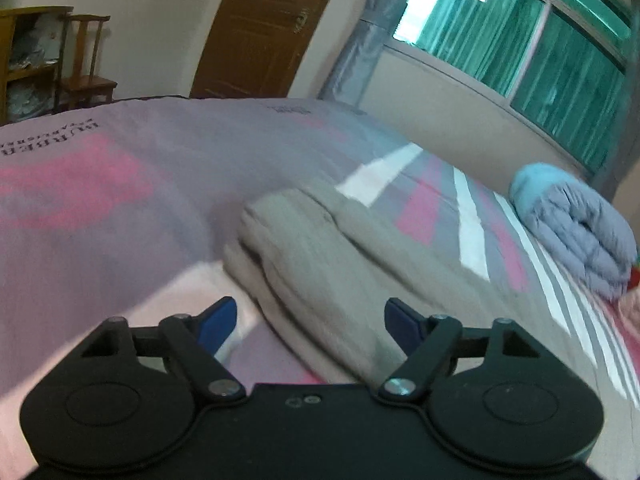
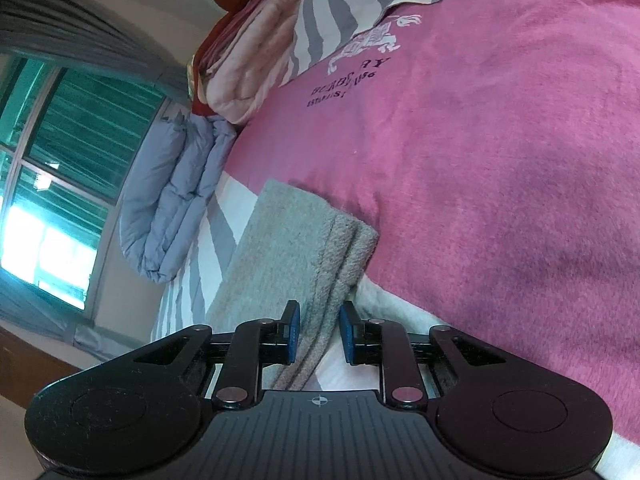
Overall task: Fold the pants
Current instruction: 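Grasp the grey pant edge with the right gripper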
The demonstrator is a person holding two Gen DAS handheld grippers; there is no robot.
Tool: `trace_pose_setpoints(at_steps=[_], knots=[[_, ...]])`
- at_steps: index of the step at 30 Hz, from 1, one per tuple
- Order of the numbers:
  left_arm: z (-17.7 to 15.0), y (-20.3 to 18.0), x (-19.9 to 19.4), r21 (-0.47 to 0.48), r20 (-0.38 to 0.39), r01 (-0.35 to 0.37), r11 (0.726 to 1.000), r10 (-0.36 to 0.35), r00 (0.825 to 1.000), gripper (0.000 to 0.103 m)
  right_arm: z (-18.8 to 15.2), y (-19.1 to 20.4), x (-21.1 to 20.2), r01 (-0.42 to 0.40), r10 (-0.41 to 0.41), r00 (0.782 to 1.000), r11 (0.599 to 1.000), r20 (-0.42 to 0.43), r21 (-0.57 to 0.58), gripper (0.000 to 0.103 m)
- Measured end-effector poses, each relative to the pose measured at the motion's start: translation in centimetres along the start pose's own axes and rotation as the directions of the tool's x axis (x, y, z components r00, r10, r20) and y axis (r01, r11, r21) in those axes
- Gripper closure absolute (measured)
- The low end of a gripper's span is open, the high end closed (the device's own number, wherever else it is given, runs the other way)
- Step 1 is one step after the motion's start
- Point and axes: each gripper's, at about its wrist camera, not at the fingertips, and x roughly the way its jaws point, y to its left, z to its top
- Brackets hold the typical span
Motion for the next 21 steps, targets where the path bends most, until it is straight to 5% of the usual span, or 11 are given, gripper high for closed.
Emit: trace_pose_setpoints(at_steps=[2,5,8,10,12,14,21], knots=[[0.8,0.6,1.4,-0.021,-0.015,0.000,1.000,-0.001,1.000,0.039,0.0,0.1,0.1,0.003,-0.003,1.000,1.000,-0.001,-0.005,0.081],[1.6,1.2,3.8,-0.004,-0.072,-0.033,0.999,0.033,0.997,0.065,-0.1,0.3,0.2,0.009,-0.009,1.000,1.000,0.000,-0.013,0.081],[2.2,2.4,5.2,-0.063,-0.132,-0.031,0.998,0.022,0.991,0.061,0.0,0.4,0.5,0.013,-0.013,1.000,1.000,-0.003,-0.014,0.081],[2.2,1.8,4.5,-0.023,-0.120,-0.034,0.999,0.031,0.992,0.059,0.2,0.6,0.6,0.018,-0.018,1.000,1.000,-0.007,-0.011,0.081],[1.7,1.4,3.0,-0.028,-0.087,-0.018,0.999,0.015,0.996,0.033,0.3,0.6,0.5,0.014,-0.014,1.000,1.000,-0.008,-0.003,0.080],[0.6,1.0,1.3,-0.040,-0.041,0.023,0.999,-0.024,0.999,0.021,0.3,0.4,0.3,-0.022,0.022,1.000,0.999,-0.006,0.026,0.071],[-3.7,-2.1,0.8,0.024,-0.075,0.046,0.999,-0.044,0.996,0.015,0.2,0.9,-0.3,-0.061,0.062,0.998,0.996,-0.009,0.057,0.054]])
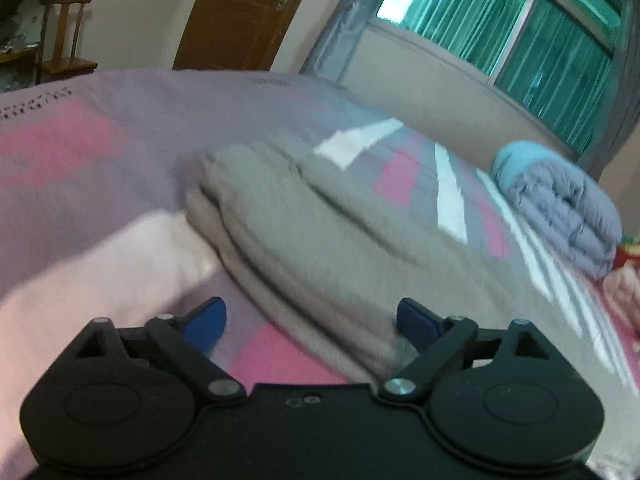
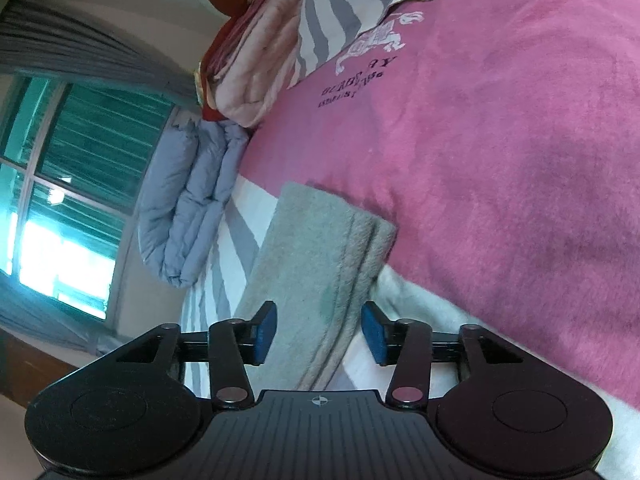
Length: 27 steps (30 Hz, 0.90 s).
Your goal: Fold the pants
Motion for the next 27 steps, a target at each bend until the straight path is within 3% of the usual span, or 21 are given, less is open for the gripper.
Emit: trace_pose_setpoints(at_steps=[3,6,8,9,10,12,15,20,27], knots=[[-1.7,-0.1,0.0,0.030,0.065,-0.011,0.999,0.009,0.998,0.015,0.2,0.1,0.5,0.016,-0.016,1.000,1.000,-0.007,0.000,0.054],[-1.8,0.0,-0.1,0.024,0.068,-0.010,1.000,0.008,0.998,0.015,0.2,0.9,1.6,0.042,-0.044,0.999,0.997,-0.030,-0.066,0.055],[-1.7,-0.1,-0.2,0.029,0.067,-0.012,1.000,0.010,0.998,0.014,0.2,1.2,2.4,0.067,-0.070,0.997,0.991,-0.021,-0.117,0.066],[-1.7,-0.1,-0.2,0.028,0.067,-0.010,1.000,0.009,0.998,0.014,0.2,1.0,2.9,0.092,-0.095,0.995,0.987,-0.014,-0.131,0.085],[-1.8,-0.1,-0.3,0.027,0.068,-0.010,1.000,0.008,0.998,0.014,0.3,0.5,3.3,0.107,-0.109,0.994,0.987,-0.009,-0.120,0.092],[-1.8,-0.2,-0.5,0.027,0.070,-0.014,1.000,0.012,0.998,0.014,0.3,-0.6,3.5,0.075,-0.076,0.997,0.994,-0.009,-0.073,0.094],[-1.7,0.0,-1.5,0.016,0.102,-0.034,0.999,0.032,0.994,0.013,-0.1,0.8,3.0,0.102,-0.102,0.995,0.985,0.012,-0.139,0.094],[-0.9,1.6,-3.4,-0.043,0.160,-0.074,0.996,0.080,0.984,0.012,-2.2,6.8,0.8,0.024,0.003,0.996,0.954,0.088,-0.300,0.094],[0.1,3.9,-5.9,-0.109,0.160,-0.112,0.988,0.129,0.979,0.011,-10.1,17.8,2.6,-0.147,0.158,0.987,0.843,-0.022,-0.517,0.094]])
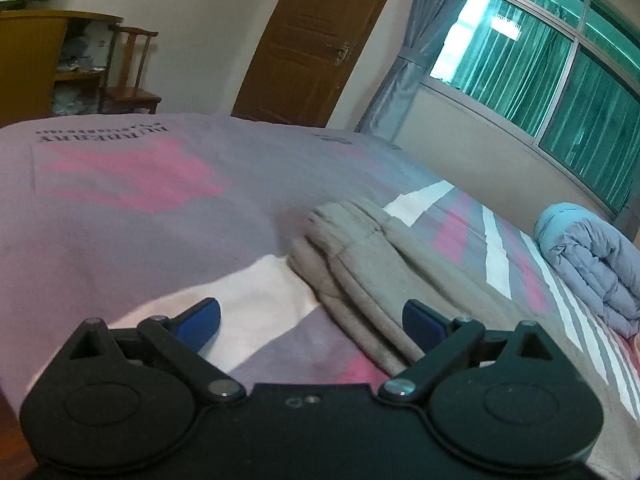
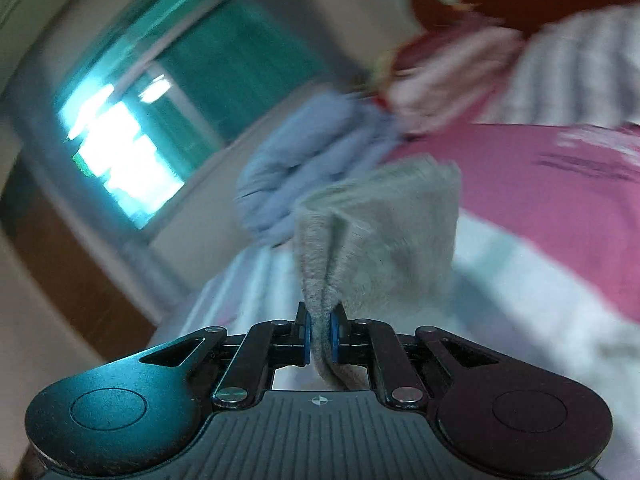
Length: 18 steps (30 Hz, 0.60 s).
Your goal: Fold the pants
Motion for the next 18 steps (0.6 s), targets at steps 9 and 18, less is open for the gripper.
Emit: trace_pose_setpoints(at_steps=[9,18], knots=[[0.8,-1.4,0.1,0.218,-0.107,0.107,0.970,-0.085,0.991,0.010,-12.7,13.2,7.0,-0.241,0.193,0.942,0.958,-0.273,-0.155,0.094],[0.4,-1.6,1.6,0.215,-0.168,0.134,0.967,-0.099,0.981,0.010,-24.7,16.5,8.1,-0.288,0.132,0.876,0.914,-0.465,-0.285,0.073]])
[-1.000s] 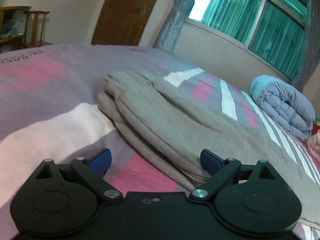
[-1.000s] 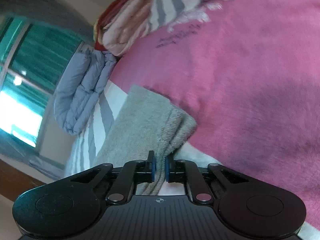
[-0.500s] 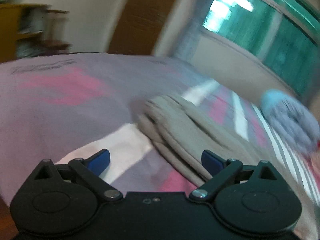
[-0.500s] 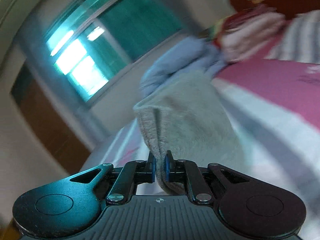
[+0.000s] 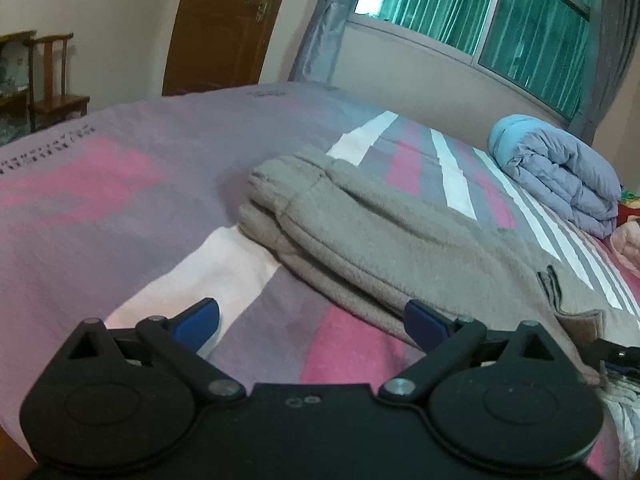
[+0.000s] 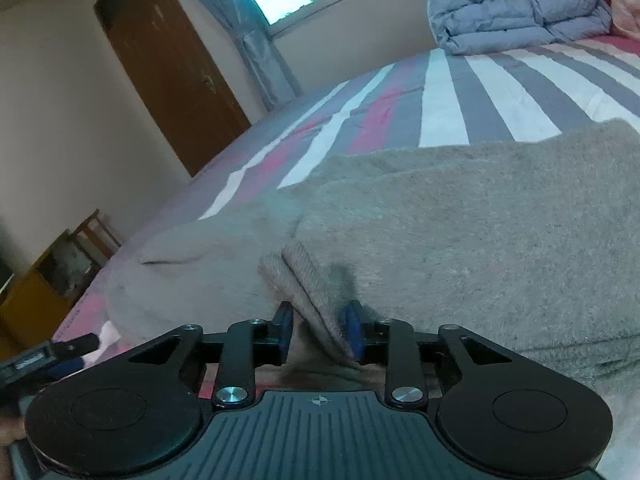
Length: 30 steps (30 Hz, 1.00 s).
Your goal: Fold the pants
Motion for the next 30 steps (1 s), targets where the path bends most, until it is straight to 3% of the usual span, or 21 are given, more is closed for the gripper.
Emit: trace_pose_setpoints(at_steps=[3,6,13,17,19,22,24,26,28,30], knots=[[-0.1,-0.4,0.2,0.014,-0.010,0.009,1.000,-0.009,1.000,0.010,1.2,0.5,-1.2,-0.024,0.025,1.000,0.995,0.009,-0.095,0.072],[-0.2,-1.1,0.0,0.056,-0.005,0.015,0.998,-0.015,1.000,0.010,1.8,1.0,-1.6,-0.083,0.088,0.995,0.990,0.038,-0.114,0.072],[-0.4,-1.3,0.3,0.063,-0.037,0.018,0.998,-0.016,0.999,0.010,1.2,1.9,0.9,-0.024,0.023,1.000,0.998,-0.017,-0.062,0.072],[-0.5,-1.4,0.6,0.063,-0.051,0.021,0.998,-0.018,0.999,0.009,1.7,1.0,1.7,-0.088,0.088,0.993,0.996,-0.079,-0.008,0.072],[-0.5,-1.5,0.6,0.071,-0.053,0.023,0.997,-0.019,0.998,0.009,3.1,0.7,0.3,-0.169,0.168,0.983,0.986,-0.069,-0.013,0.072],[-0.5,-1.6,0.7,0.072,-0.056,0.024,0.997,-0.020,0.998,0.009,4.6,-1.6,-4.3,-0.061,0.063,0.995,0.998,0.080,-0.019,0.072],[-0.5,-1.9,0.9,0.079,-0.061,0.021,0.997,-0.016,0.998,0.009,5.3,-4.8,-7.6,0.018,-0.023,0.985,0.999,0.168,0.031,0.072],[-0.6,-2.3,1.2,0.089,-0.067,0.021,0.996,-0.015,0.998,0.009,5.3,-7.6,-10.2,0.132,-0.141,0.974,0.989,0.179,0.065,0.072],[-0.6,-2.7,1.4,0.101,-0.072,0.022,0.995,-0.015,0.997,0.009,4.3,-9.9,-12.1,0.154,-0.176,0.969,0.979,0.176,0.131,0.072],[-0.6,-3.2,1.6,0.111,-0.079,0.023,0.994,-0.015,0.997,0.009,2.9,-11.3,-12.6,0.233,-0.248,0.963,0.962,0.105,0.140,0.072]])
